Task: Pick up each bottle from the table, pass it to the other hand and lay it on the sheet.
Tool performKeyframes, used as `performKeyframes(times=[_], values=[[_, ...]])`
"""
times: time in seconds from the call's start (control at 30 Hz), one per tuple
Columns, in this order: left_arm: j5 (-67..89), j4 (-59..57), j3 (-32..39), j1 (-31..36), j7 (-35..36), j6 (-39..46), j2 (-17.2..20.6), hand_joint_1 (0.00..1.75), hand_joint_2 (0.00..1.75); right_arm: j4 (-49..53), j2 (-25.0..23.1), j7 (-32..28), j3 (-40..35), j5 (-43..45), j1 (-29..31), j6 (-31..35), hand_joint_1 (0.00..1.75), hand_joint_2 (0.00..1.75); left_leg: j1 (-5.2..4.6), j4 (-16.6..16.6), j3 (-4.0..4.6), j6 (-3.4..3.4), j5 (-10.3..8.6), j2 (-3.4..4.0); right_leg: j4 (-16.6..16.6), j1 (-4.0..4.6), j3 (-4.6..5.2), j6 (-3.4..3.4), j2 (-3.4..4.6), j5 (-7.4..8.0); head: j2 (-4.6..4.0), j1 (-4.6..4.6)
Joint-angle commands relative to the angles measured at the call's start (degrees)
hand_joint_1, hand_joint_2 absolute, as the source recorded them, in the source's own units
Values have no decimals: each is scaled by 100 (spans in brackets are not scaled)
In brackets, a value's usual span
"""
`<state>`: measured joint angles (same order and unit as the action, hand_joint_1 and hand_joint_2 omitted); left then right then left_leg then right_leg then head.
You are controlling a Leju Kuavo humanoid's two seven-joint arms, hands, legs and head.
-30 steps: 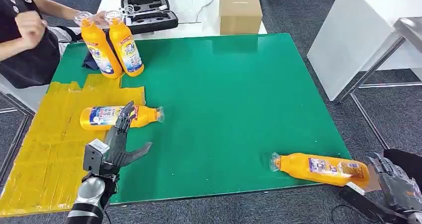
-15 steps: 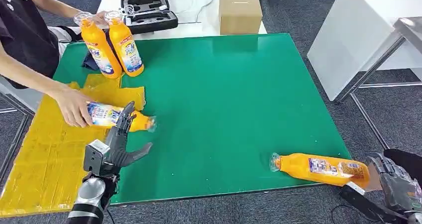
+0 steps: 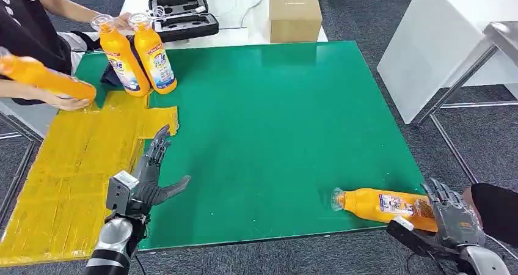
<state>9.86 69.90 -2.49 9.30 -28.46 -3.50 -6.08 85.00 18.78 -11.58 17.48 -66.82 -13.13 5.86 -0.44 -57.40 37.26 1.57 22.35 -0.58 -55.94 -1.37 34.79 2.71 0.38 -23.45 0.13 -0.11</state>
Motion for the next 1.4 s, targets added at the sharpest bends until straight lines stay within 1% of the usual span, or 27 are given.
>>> performKeyframes(times=[0.03,0.1,0.13,0.17,0.23,0.3,0.33,0.43,0.5,0.53,0.67,0.7,0.87,0.9,0.93,0.97,1.0,1.03,1.07,1.1,1.17,1.2,1.23,1.3,1.33,1.37,1.4], values=[[-67,-326,-52,206,6,-43,23,0,175,-925,59,126,-737,31,409,93,0,175,14,5,-40,-12,13,14,16,16,-42,-15,7,-4,0,0],[-66,-342,-53,215,6,-39,23,0,175,-1033,58,146,-785,10,473,124,0,175,9,5,-21,-8,6,10,12,10,-22,-10,5,0,0,-2],[-66,-342,-53,215,6,-39,23,0,175,-1033,58,146,-785,10,473,124,0,175,14,1,-42,-14,16,11,13,17,-45,-17,3,-7,0,-2],[-66,-342,-53,215,6,-39,23,0,175,-1033,58,146,-785,10,473,124,0,175,9,5,-24,-10,6,7,11,10,-25,-11,1,-1,0,-2],[-66,-342,-53,215,6,-39,23,0,175,-1033,58,146,-785,10,473,124,0,175,13,1,-33,-13,12,10,11,15,-35,-15,2,-5,0,-4],[-66,-342,-53,215,6,-39,23,0,175,-1033,58,146,-785,10,473,124,0,175,9,3,-19,-9,6,6,10,10,-20,-10,1,-1,0,-2],[-66,-342,-53,215,6,-39,23,0,175,-1033,58,146,-785,10,473,124,0,175,11,4,-38,-13,12,7,12,13,-39,-16,-1,-7,0,-2],[-66,-342,-53,215,6,-39,23,0,175,-1033,58,146,-785,10,473,124,0,175,13,2,-39,-13,14,8,12,15,-42,-16,0,-8,0,0],[-66,-342,-53,215,6,-39,23,0,175,-1033,58,146,-785,10,473,124,0,175,6,4,-16,-7,4,2,8,7,-17,-8,-2,-2,0,0],[-66,-342,-53,215,6,-39,23,0,175,-1033,58,146,-785,10,473,124,0,175,11,1,-35,-12,13,5,10,13,-38,-15,-3,-8,0,-2],[-67,-345,-55,222,6,-40,23,0,175,-1055,51,147,-805,11,492,120,0,175,12,1,-39,-14,14,6,9,14,-40,-17,-2,-9,0,-2],[-69,-349,-56,233,5,-42,22,0,175,-1099,42,146,-842,11,529,116,0,175,15,2,-49,-17,18,8,12,18,-51,-20,-2,-11,0,0],[-75,-368,-85,285,5,-56,17,0,175,-1639,-5,219,-1269,-52,769,148,0,175,12,5,-28,-10,7,10,13,14,-29,-13,3,-1,0,0],[-75,-375,-88,288,5,-54,17,0,175,-1692,9,244,-1291,-51,777,136,0,175,17,2,-43,-14,14,13,16,19,-46,-18,4,-5,0,0],[-78,-373,-95,285,5,-60,15,0,175,-1762,96,327,-1366,-50,755,103,0,175,18,2,-52,-16,17,16,17,21,-54,-21,3,-7,0,0],[-89,-360,-102,272,5,-61,20,0,175,-1789,187,408,-1424,-15,705,45,0,175,15,4,-38,-12,10,11,15,17,-39,-15,-1,-3,0,0],[-94,-353,-104,264,5,-62,24,0,175,-1798,253,433,-1453,-16,650,-1,2,175,19,2,-53,-16,17,15,17,21,-55,-19,0,-8,0,0],[-101,-347,-103,253,9,-63,27,0,175,-1801,289,454,-1474,-18,614,-44,9,175,13,5,-38,-11,8,18,14,14,-36,-13,7,-3,0,0],[-116,-338,-88,227,11,-63,27,0,175,-1709,404,372,-1579,7,464,-148,155,175,12,3,-36,-10,9,31,12,13,-30,-11,19,0,0,0],[-120,-319,-72,201,11,-60,26,0,175,-1587,400,360,-1583,45,369,-98,161,175,15,2,-49,-13,15,32,14,16,-43,-16,19,-2,0,-2],[-112,-166,-62,64,15,-68,0,0,175,-1321,292,365,-1518,82,172,110,148,175,14,3,-57,-18,18,23,14,15,-47,-15,20,-2,0,0],[-89,12,-92,-88,17,-83,-22,0,175,-1067,241,363,-1483,82,-50,162,150,175,17,1,-72,-21,22,20,16,19,-60,-20,15,-6,0,0],[-76,95,-116,-163,22,-87,-38,0,175,-967,217,380,-1447,91,-152,199,147,175,14,5,-74,-18,19,19,23,15,-60,-16,15,-5,0,2],[-26,185,-157,-246,60,-70,-52,0,175,-1046,142,474,-1374,14,-62,295,145,175,24,-2,-98,-23,32,13,28,25,-68,-26,5,-14,0,4],[-17,184,-161,-253,72,-66,-58,0,175,-1153,100,455,-1364,-22,80,353,150,175,16,3,-107,-11,46,21,30,18,-47,-25,17,-27,0,4],[-6,185,-159,-261,84,-54,-63,0,175,-1262,16,409,-1350,-45,232,459,155,175,17,3,-119,-19,58,22,30,19,-56,-27,16,-32,0,-2],[-3,212,-148,-290,84,-45,-65,0,175,-1367,-111,359,-1347,-62,385,580,171,175,17,6,-128,-20,59,26,34,19,-66,-25,20,-36,0,2]])
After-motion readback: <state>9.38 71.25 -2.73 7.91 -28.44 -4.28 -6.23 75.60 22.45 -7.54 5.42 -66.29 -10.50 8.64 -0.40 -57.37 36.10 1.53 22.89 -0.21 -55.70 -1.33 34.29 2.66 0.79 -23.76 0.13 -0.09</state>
